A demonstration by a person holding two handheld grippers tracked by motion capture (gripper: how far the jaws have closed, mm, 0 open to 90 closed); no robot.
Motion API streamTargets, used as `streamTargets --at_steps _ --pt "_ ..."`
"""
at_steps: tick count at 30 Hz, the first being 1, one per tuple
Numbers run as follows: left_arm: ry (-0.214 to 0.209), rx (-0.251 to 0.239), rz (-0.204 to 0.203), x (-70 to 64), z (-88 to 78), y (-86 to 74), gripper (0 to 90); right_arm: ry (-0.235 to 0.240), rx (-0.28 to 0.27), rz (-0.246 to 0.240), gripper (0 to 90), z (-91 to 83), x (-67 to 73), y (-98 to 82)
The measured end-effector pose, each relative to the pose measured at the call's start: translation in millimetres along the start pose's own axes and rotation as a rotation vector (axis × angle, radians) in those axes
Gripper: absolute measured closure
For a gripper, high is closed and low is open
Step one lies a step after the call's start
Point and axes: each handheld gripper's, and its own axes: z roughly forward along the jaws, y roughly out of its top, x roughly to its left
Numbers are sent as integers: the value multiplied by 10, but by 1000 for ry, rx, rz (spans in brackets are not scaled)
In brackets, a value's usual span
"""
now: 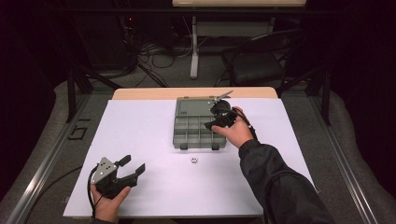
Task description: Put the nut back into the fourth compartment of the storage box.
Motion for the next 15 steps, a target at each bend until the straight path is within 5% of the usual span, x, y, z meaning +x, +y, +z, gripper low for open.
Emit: streamTargets --at_steps 5,11,15 --pt "-2 -2 0 -1 -2 2 313 25 -68 -26 446 -49 139 -31" --pt "0 -2 -2 1 -4 1 313 70 -27 -76 480 -165 325 -112" --pt "0 -3 -2 -1 -3 2 313 102 -89 -79 510 -119 458 -232"
